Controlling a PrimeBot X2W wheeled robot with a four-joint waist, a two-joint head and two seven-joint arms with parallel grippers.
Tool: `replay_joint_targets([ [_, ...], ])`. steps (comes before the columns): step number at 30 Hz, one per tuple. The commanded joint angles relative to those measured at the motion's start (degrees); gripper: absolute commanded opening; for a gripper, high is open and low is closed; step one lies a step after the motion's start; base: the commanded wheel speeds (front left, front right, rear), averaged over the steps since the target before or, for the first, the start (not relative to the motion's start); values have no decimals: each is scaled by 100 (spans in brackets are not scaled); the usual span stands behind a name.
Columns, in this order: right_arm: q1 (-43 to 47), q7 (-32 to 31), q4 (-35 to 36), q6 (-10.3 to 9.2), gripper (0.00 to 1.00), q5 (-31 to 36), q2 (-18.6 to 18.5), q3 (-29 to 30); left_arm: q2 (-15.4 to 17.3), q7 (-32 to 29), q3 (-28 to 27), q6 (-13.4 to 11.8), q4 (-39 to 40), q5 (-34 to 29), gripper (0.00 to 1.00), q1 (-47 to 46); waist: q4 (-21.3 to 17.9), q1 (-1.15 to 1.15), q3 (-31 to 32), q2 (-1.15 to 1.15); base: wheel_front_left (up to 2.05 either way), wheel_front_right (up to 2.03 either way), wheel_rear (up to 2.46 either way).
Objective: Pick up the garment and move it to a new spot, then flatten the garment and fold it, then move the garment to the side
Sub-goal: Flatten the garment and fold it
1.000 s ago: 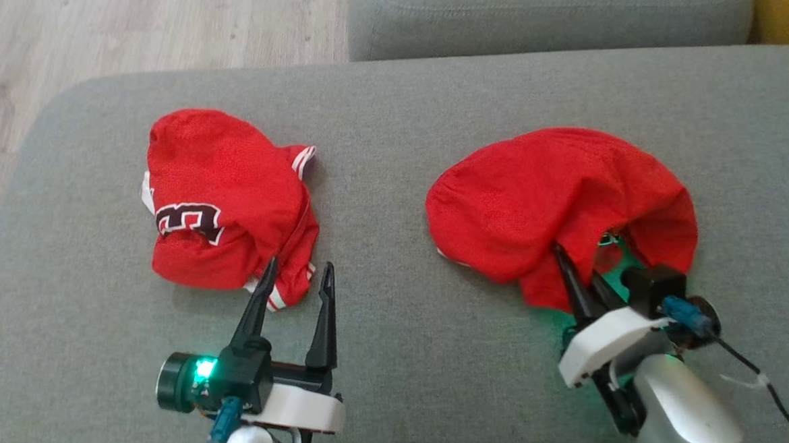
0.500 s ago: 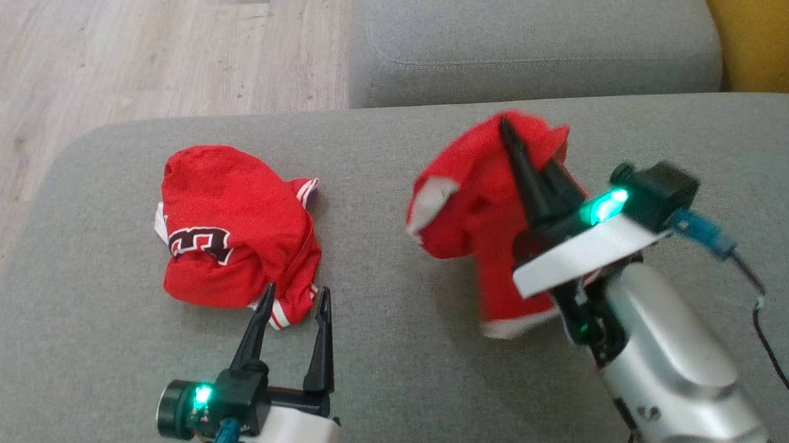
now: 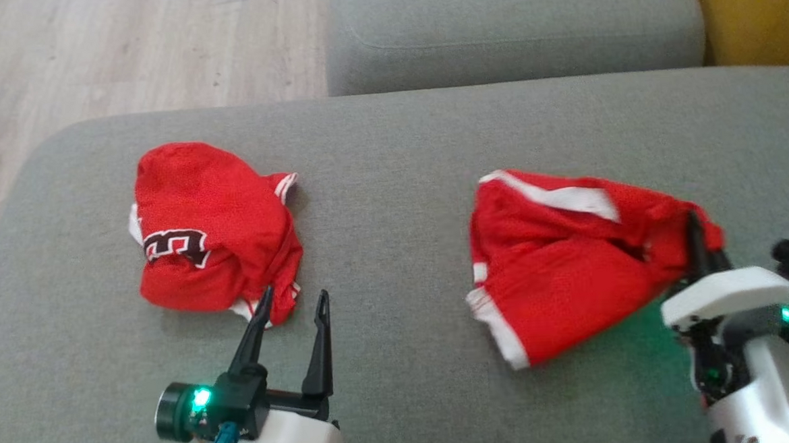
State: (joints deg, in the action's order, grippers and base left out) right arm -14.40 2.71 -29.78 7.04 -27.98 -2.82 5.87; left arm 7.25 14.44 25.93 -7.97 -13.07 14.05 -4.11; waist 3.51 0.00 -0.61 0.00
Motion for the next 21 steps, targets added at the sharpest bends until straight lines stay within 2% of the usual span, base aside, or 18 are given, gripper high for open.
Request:
replay_joint_targets([
  [1, -399, 149, 74, 45, 0, 153, -6, 93, -27, 56, -180, 40, 154, -60, 100, -249, -62, 0, -61, 0, 0, 0, 0],
  [7, -722, 300, -493, 45, 0, 679, -6, 926, -57, 56, -177, 71, 134, -103, 100, -329, -138, 0, -164, 0, 0, 0, 0],
  [8, -786, 312, -616, 45, 9, 809, -6, 1125, -63, 56, -182, 73, 133, -109, 100, -340, -152, 0, -176, 0, 0, 0, 0],
  [9, -862, 340, -715, 45, 100, 916, -6, 1303, -66, 56, -189, 76, 134, -114, 100, -347, -165, 0, -190, 0, 0, 0, 0],
  [15, -1269, 567, -1080, 45, 100, 1178, -6, 1804, -77, 56, -253, 90, 120, -133, 100, -363, -302, 0, -239, 0, 0, 0, 0],
  [21, -1488, 626, -979, 45, 100, 691, -6, 1371, -98, 56, -298, 118, 119, -159, 100, -387, -489, 0, -230, 0, 0, 0, 0],
])
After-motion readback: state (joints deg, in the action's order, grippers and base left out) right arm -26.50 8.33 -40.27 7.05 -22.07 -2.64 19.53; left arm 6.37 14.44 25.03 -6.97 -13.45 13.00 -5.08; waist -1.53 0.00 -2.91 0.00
